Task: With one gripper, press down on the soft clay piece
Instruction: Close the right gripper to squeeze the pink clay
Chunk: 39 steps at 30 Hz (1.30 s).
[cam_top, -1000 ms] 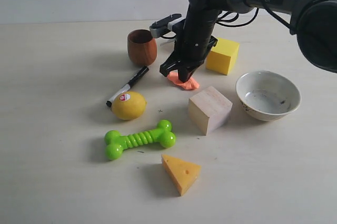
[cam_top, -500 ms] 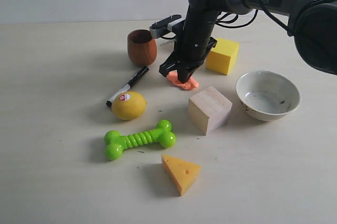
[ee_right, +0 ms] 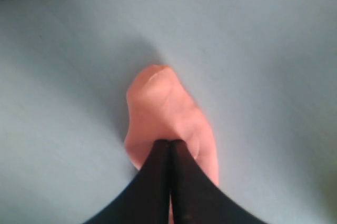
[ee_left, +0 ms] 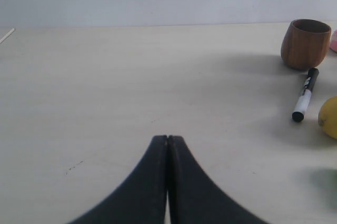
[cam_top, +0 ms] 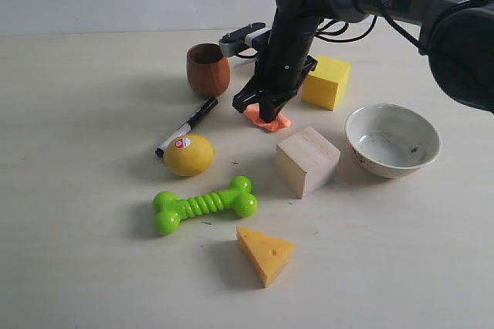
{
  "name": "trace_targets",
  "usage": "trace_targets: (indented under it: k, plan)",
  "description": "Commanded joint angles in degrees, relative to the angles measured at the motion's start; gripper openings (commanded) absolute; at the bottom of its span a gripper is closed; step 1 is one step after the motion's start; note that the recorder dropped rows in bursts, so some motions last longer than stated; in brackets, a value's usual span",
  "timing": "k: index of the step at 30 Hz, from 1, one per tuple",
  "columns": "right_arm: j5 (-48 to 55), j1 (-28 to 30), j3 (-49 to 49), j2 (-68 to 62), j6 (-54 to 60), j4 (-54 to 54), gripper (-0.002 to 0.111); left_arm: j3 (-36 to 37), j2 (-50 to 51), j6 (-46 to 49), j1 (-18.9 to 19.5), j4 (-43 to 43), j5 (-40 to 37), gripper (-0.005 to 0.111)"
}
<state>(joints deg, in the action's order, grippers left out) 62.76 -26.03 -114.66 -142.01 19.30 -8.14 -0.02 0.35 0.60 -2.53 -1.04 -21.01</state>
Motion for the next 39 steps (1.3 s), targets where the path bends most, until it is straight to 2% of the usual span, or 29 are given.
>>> trace_targets:
  k: [1, 20, 31, 39]
  plan:
    - [-1.1, 0.0, 1.1, -4.2, 0.1, 1.5, 0.000, 0.0, -0.4, -0.1, -0.2, 0.1, 0.4, 0.000]
    - [-1.1, 0.0, 1.1, -4.2, -1.6, 1.7, 0.000, 0.0, -0.4, -0.1, -0.2, 0.1, 0.4, 0.000]
    - [-0.6, 0.0, 1.1, -4.1, -1.9, 0.0, 0.024, 0.0, -0.4, -0.1, -0.2, 0.1, 0.4, 0.000]
    - [-0.6, 0.0, 1.1, -2.7, -2.0, -0.2, 0.024, 0.0, -0.4, -0.1, -0.2, 0.1, 0.4, 0.000]
